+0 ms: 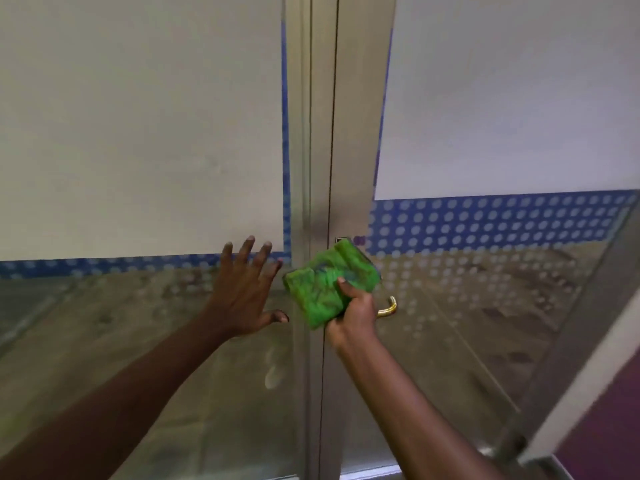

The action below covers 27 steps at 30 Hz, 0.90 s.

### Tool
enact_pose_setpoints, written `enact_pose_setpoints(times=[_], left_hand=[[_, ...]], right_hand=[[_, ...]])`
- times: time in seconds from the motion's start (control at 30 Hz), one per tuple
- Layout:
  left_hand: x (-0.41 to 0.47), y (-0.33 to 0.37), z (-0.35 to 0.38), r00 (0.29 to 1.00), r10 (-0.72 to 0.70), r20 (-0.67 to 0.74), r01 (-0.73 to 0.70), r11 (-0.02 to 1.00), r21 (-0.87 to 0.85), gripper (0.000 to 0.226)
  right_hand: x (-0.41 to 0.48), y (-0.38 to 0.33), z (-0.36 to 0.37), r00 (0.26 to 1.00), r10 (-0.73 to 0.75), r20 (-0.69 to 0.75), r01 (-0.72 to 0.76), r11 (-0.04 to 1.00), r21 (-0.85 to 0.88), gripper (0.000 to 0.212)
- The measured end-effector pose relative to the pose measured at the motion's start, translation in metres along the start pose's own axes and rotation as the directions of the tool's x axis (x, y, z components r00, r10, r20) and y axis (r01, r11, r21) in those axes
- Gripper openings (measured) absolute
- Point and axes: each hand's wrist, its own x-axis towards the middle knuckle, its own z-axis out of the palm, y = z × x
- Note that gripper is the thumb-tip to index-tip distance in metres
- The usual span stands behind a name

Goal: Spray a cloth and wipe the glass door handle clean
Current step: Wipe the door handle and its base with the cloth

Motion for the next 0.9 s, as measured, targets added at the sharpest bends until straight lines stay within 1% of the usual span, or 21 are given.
enact_pose_setpoints(times=[0.07,0.13,0.2,0.27,0.3,0.37,0.43,0.5,0.6,0.67,0.7,0.77,0.8,0.87,0.9], left_hand=[[0.021,0.009,0.005,0.999,0.032,-0.028,-0.032,0.999,0.019,0.105],[0.040,0.018,0.008,0.997,0.054,-0.050,-0.053,0.998,0.022,0.103],[0.056,0.024,0.013,0.994,0.069,-0.087,-0.068,0.997,0.022,0.107],[0.070,0.029,0.020,0.990,0.078,-0.119,-0.076,0.997,0.019,0.112],[0.075,0.030,0.025,0.987,0.081,-0.137,-0.080,0.997,0.011,0.113],[0.083,0.033,0.034,0.980,0.086,-0.178,-0.089,0.996,-0.011,0.112],[0.090,0.035,0.043,0.974,0.088,-0.209,-0.093,0.996,-0.015,0.113],[0.096,0.035,0.051,0.965,0.091,-0.246,-0.093,0.996,0.002,0.115],[0.104,0.036,0.063,0.950,0.090,-0.299,-0.076,0.995,0.058,0.118],[0.110,0.036,0.068,0.934,0.093,-0.344,-0.067,0.994,0.087,0.121],[0.112,0.035,0.070,0.927,0.094,-0.362,-0.062,0.993,0.099,0.122],[0.115,0.034,0.073,0.914,0.099,-0.393,-0.058,0.992,0.115,0.119],[0.115,0.034,0.074,0.908,0.103,-0.406,-0.059,0.991,0.120,0.117],[0.115,0.033,0.078,0.898,0.109,-0.426,-0.057,0.989,0.134,0.113],[0.115,0.033,0.079,0.895,0.112,-0.432,-0.053,0.988,0.146,0.111]], right_hand=[[0.007,-0.012,-0.006,0.994,-0.089,-0.056,0.089,0.996,0.011,0.042],[0.015,-0.027,-0.011,0.980,-0.171,-0.099,0.169,0.985,-0.024,0.041],[0.019,-0.041,-0.013,0.959,-0.251,-0.130,0.243,0.968,-0.068,0.040],[0.028,-0.050,-0.016,0.926,-0.345,-0.157,0.317,0.932,-0.176,0.040],[0.034,-0.052,-0.017,0.897,-0.404,-0.180,0.354,0.900,-0.254,0.040],[0.048,-0.056,-0.018,0.818,-0.541,-0.196,0.428,0.799,-0.422,0.043],[0.059,-0.059,-0.018,0.756,-0.639,-0.144,0.465,0.678,-0.569,0.044],[0.065,-0.057,-0.014,0.710,-0.701,-0.069,0.477,0.550,-0.685,0.043],[0.071,-0.044,-0.009,0.654,-0.755,0.045,0.500,0.387,-0.775,0.055],[0.083,-0.032,-0.009,0.623,-0.778,0.088,0.526,0.332,-0.783,0.063],[0.089,-0.026,-0.009,0.604,-0.786,0.128,0.557,0.302,-0.773,0.068],[0.102,-0.016,-0.011,0.544,-0.803,0.243,0.633,0.203,-0.747,0.076],[0.107,-0.012,-0.013,0.506,-0.808,0.303,0.665,0.142,-0.733,0.073],[0.117,-0.006,-0.017,0.426,-0.803,0.417,0.722,0.024,-0.692,0.060],[0.123,-0.003,-0.019,0.395,-0.795,0.460,0.736,-0.025,-0.676,0.058]])
